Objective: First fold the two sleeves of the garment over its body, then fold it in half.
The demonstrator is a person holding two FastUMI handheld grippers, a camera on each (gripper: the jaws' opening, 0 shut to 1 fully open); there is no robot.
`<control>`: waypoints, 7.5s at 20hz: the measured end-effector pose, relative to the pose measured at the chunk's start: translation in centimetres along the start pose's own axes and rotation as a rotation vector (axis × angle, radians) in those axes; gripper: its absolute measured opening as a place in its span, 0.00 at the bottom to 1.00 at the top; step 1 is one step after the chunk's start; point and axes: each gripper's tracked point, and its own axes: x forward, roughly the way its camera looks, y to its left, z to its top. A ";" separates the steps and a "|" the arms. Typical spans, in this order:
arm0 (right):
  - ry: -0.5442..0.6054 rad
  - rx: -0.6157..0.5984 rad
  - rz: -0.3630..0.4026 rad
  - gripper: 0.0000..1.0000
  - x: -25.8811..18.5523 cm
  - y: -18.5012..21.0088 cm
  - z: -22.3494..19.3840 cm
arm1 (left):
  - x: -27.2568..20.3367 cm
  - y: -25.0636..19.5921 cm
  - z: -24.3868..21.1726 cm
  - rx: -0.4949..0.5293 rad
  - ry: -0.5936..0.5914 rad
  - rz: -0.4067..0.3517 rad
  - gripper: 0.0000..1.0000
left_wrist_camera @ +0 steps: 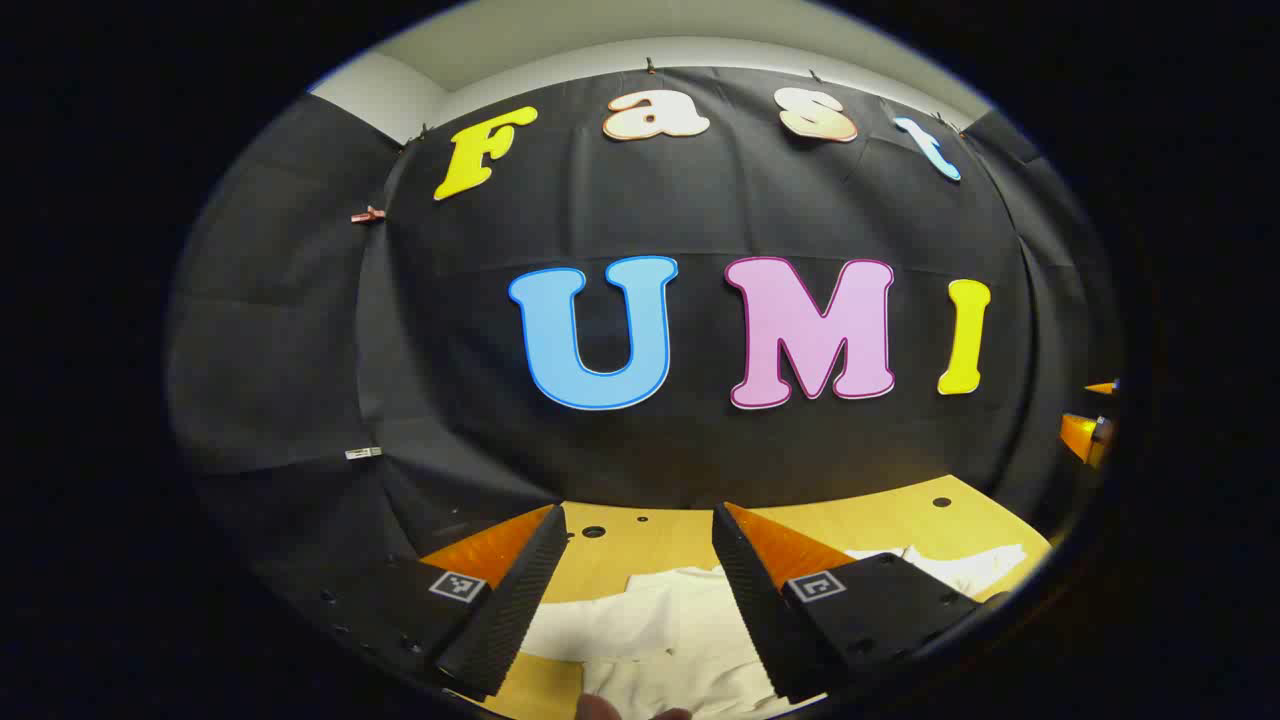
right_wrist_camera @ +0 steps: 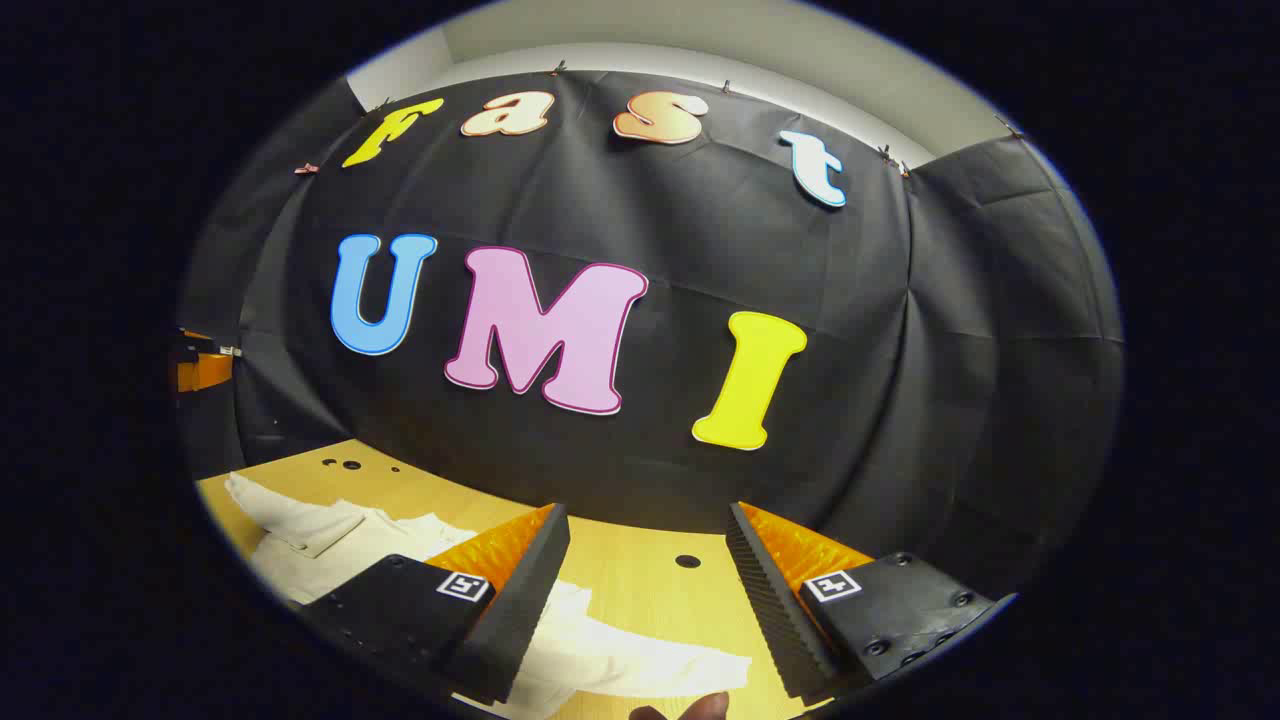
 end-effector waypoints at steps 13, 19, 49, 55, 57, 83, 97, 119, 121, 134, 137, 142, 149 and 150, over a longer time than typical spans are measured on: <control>0.028 -0.025 -0.076 0.97 0.2 1.4 -0.2 | 3.4 1.0 -0.6 -0.036 0.015 -0.065 0.94; 0.051 -0.030 -0.090 0.97 0.2 1.2 -1.2 | 3.6 0.8 -1.2 -0.032 0.032 -0.074 0.94; 0.872 0.224 -0.209 0.97 3.1 -11.2 -38.6 | 1.0 -1.7 -7.2 0.074 0.220 -0.027 0.94; 0.926 0.309 -0.197 0.92 3.3 -10.5 -40.2 | 0.6 0.2 -7.8 0.058 0.235 0.012 0.95; 0.938 0.343 -0.220 0.85 3.1 -10.5 -40.3 | 0.6 0.7 -8.4 0.057 0.250 0.013 0.95; 0.569 0.392 -0.162 0.09 1.5 -0.2 -22.2 | 3.0 5.7 -10.8 -0.031 0.215 -0.091 0.95; 0.542 0.310 0.114 0.09 2.4 19.5 -17.1 | 3.2 11.9 -11.7 -0.054 0.191 -0.037 0.94; 0.780 0.105 0.438 0.09 4.2 41.1 -27.1 | 5.8 24.0 -21.8 -0.081 0.326 0.121 0.95; 0.793 0.088 0.450 0.10 3.9 41.4 -27.7 | 5.8 24.4 -23.1 -0.080 0.354 0.134 0.95; 0.777 0.216 0.498 0.42 2.2 41.6 -24.5 | 9.3 25.8 -29.7 -0.114 0.507 0.162 0.95; 0.748 0.257 0.487 0.59 1.8 40.3 -22.2 | 9.6 26.6 -31.2 -0.093 0.555 0.187 0.95; 0.715 0.285 0.457 0.59 0.4 36.7 -19.6 | 10.3 27.7 -33.9 -0.083 0.643 0.225 0.95; 0.684 0.312 0.373 0.59 -1.3 30.6 -17.4 | 10.9 27.4 -37.3 -0.094 0.755 0.213 0.93; 0.682 0.314 0.364 0.59 -1.5 29.8 -17.3 | 11.3 27.4 -37.5 -0.101 0.754 0.211 0.93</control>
